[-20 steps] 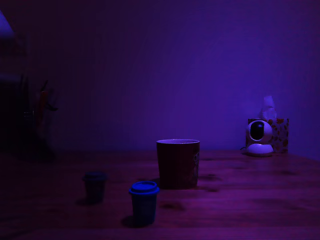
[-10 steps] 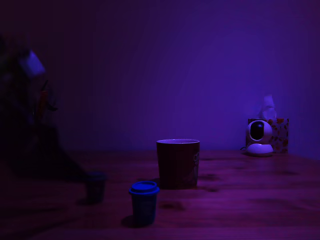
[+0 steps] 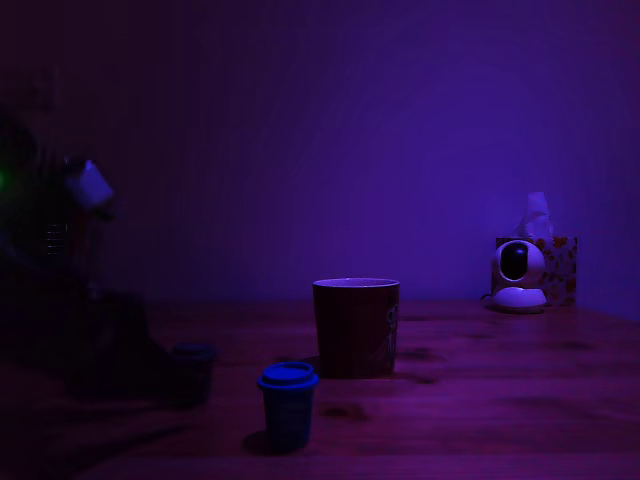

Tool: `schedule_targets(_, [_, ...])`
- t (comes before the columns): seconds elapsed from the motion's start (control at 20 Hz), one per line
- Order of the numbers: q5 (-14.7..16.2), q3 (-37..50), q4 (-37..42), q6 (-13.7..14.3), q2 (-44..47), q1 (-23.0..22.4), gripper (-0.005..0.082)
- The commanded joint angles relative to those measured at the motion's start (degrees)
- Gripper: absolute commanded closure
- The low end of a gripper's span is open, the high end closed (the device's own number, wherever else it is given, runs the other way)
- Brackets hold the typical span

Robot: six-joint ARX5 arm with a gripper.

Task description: Pick up the coffee capsules on the table and drop them inside the coffee cup

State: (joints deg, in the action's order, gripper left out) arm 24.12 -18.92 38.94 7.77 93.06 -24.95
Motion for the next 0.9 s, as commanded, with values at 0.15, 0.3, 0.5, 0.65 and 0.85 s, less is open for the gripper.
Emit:
schedule_targets(0.15, [-0.66, 0.92, 6.16, -2.32, 4.2, 0.63, 0.0326])
schedule_targets(0.3, [-0.7, 0.9, 10.56, -4.02, 7.23, 0.83, 0.0326])
schedule_targets(0.5, [-1.2, 0.61, 15.61, -5.46, 10.47, 0.83, 0.0326])
schedule_targets(0.65, [-1.79, -0.57, 17.42, -6.29, 12.13, 0.83, 0.0326])
schedule_targets(0.85, [-1.75, -2.73, 18.62, -6.32, 14.21, 0.79, 0.0326])
